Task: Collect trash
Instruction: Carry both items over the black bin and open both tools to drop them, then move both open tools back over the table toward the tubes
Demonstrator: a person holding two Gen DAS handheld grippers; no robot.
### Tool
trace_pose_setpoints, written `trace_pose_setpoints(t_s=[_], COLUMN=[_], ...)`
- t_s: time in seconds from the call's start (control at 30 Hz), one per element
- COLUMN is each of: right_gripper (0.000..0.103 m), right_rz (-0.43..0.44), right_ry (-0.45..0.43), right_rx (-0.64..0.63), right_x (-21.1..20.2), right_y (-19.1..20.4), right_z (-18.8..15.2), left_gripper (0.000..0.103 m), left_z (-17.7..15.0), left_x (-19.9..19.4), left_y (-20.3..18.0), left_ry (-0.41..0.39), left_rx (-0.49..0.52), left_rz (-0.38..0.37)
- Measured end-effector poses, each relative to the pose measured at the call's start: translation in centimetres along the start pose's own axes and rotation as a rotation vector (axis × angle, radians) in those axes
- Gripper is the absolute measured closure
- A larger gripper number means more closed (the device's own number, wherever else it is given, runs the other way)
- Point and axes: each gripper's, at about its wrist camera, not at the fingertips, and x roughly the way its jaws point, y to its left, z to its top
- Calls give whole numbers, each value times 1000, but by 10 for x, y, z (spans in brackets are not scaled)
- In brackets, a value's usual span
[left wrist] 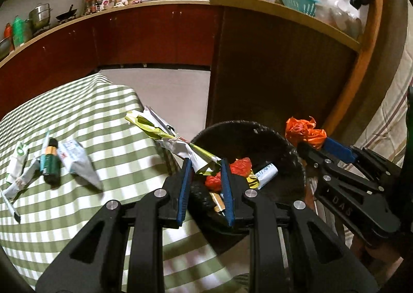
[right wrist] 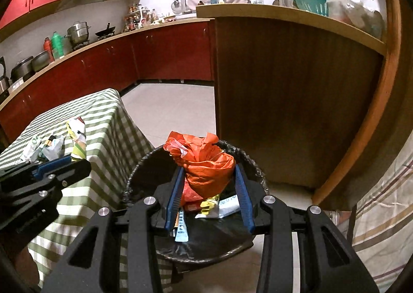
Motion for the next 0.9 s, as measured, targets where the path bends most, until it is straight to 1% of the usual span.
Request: trace_pose_setpoints(t_s=[0.2, 0.37, 0.47, 0.53, 0.57, 0.6, 0.67, 0.77, 0.9], right_gripper=[63, 62, 54, 52, 52, 52, 52, 52, 52], right_rz=[3, 10, 16, 15, 13, 13, 14, 13, 16], right_ry=[10, 12, 14, 12, 10, 10, 10, 10, 10], right_rx=[17, 25, 31, 32, 32, 34, 39, 46, 50], right_x=[11, 19, 23, 24, 24, 24, 24, 23, 23], right_y=[-10, -16, -19, -21, -22, -22, -24, -25, -23], right_z=[0, 2, 3, 3, 3, 3, 3, 2, 3], left_gripper=[81, 79, 78, 78, 75, 65, 57, 56, 49], left_z=[1, 4, 5, 5, 6, 5, 6, 6, 7], left_x=[20, 28, 32, 37, 38, 39, 39, 38, 31], left_y=[-16, -21, -20, -21, -21, -21, -20, -16, -8], left_ry=[28, 40, 53, 62, 65, 67, 62, 61, 50], left_rx=[24, 29, 15, 6, 6, 3, -10, -23, -38], left_rz=[-2, -4, -9, -5, -2, 2, 8, 11, 22])
